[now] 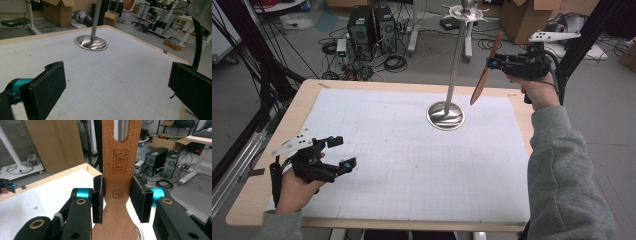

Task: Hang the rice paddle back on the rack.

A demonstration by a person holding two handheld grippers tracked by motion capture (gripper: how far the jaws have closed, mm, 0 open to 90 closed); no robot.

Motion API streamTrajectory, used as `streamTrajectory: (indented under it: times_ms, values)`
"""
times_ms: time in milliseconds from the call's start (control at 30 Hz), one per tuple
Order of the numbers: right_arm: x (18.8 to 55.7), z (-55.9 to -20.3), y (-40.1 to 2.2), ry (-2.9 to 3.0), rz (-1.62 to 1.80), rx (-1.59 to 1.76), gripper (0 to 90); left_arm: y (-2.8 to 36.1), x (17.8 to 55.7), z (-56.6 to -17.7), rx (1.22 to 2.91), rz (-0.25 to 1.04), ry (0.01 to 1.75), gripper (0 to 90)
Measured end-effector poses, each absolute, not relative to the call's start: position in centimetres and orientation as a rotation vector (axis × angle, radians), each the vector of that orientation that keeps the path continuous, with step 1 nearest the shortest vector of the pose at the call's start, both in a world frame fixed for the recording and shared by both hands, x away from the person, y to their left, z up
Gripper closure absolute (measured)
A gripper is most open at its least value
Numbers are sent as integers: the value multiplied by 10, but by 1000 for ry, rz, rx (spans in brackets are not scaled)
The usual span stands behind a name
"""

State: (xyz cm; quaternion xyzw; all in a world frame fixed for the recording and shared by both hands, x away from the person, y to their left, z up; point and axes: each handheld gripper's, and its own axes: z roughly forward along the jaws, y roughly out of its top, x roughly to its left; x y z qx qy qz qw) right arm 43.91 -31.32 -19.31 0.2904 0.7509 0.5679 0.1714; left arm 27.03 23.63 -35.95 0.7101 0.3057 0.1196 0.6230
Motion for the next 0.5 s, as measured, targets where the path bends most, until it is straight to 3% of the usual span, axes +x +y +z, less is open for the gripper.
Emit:
streamTrajectory:
  times_ms: [500]
  values:
    - [451, -174, -306, 2097, 1590, 838, 650, 240, 269, -358, 1647, 290, 710, 17]
